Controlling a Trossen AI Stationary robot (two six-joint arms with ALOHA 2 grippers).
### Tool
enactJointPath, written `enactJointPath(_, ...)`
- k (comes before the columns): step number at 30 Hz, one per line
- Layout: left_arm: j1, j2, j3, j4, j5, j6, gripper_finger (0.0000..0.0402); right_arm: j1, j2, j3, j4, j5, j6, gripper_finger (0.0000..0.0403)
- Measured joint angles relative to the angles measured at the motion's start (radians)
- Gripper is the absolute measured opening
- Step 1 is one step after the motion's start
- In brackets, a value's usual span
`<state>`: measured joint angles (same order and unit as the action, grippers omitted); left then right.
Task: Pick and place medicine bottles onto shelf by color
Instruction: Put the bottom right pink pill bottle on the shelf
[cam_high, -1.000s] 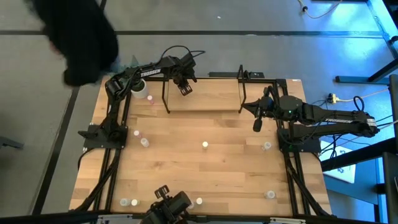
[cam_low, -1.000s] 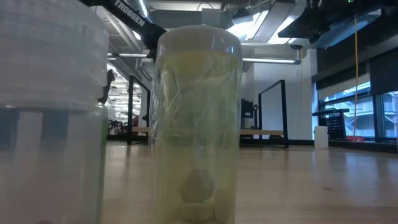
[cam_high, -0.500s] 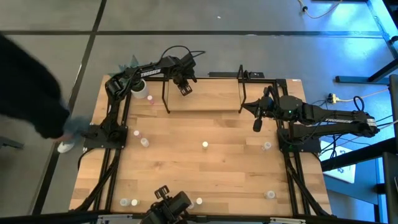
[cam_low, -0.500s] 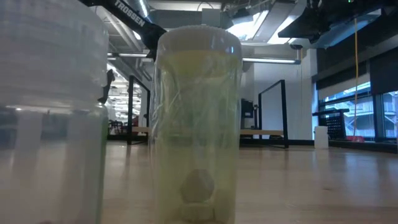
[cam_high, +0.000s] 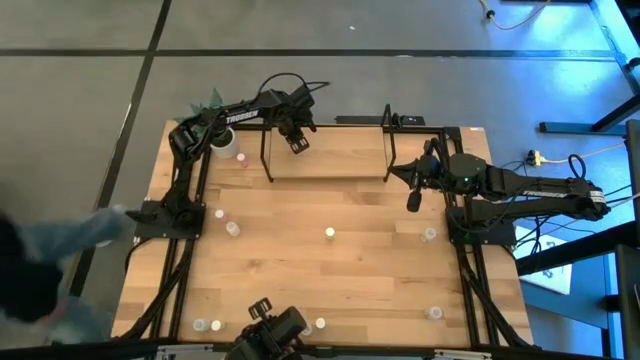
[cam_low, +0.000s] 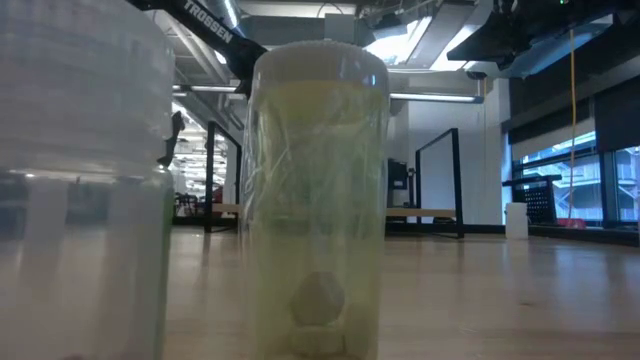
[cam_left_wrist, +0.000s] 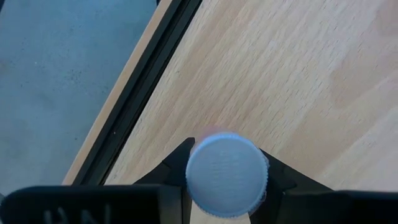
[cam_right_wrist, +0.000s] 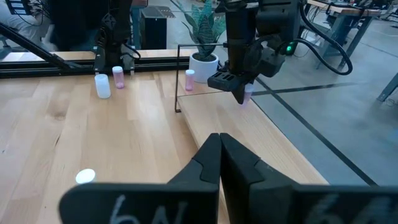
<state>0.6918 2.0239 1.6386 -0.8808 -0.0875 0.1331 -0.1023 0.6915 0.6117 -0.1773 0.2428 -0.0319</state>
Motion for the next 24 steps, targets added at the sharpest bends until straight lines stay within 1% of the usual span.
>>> enactJointPath(15,0.000,0.000,0.000,0.000,0.000,-0.018,0.0113,0.000,0.000,0.000,0.000,0.000,0.000,0.0006)
enactJointPath(24,0.000,0.000,0.000,-0.001,0.000,-0.021,0.0114,0.000,0.000,0.000,0.000,0.000,0.000,0.0006)
